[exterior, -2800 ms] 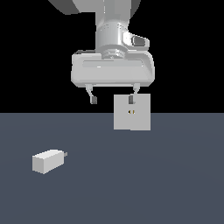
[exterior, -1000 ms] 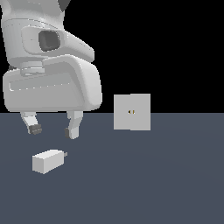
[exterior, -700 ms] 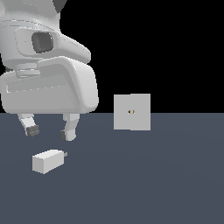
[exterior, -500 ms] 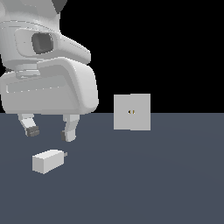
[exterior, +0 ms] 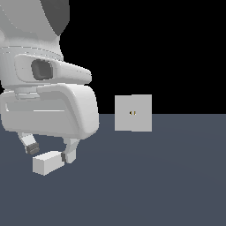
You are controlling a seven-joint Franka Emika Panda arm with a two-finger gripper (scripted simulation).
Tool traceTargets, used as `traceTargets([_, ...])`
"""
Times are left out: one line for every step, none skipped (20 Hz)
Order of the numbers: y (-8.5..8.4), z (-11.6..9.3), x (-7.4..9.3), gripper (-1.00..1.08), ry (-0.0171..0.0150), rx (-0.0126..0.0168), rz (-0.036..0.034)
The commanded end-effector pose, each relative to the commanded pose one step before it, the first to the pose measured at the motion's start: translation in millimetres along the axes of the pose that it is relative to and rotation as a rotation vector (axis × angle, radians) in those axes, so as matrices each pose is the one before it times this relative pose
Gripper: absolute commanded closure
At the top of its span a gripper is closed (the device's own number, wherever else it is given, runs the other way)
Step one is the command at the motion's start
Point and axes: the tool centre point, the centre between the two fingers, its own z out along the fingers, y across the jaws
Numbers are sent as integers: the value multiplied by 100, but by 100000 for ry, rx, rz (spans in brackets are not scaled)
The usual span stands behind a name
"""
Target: Plug the charger into the wall socket.
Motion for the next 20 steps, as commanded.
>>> traceTargets([-10,943,-155,-92,39,7,66])
traceTargets([-16,267,-43,-92,0,0,0])
traceTargets([12,213,-13,-92,26,-23,60])
traceTargets([-13,168,-24,-92,0,0,0])
traceTargets([-10,119,-16,-92,0,0,0])
traceTargets([-6,71,-9,-92,0,0,0])
traceTargets([-2,24,-3,-92,0,0,0])
traceTargets([0,0,0,108,0,0,0])
traceTargets([0,0,0,108,0,0,0])
traceTargets([0,0,0,108,0,0,0])
traceTargets([0,0,0,108,0,0,0])
traceTargets([0,0,0,108,0,0,0])
traceTargets([0,0,0,108,0,0,0])
traceTargets([0,0,0,108,0,0,0])
traceTargets([0,0,0,108,0,0,0])
traceTargets([0,0,0,108,0,0,0])
traceTargets([0,0,0,108,0,0,0])
traceTargets([15,-15,30,108,38,0,58])
traceTargets([33,-7,21,108,0,0,0])
traceTargets([48,-33,28,108,13,20,-117])
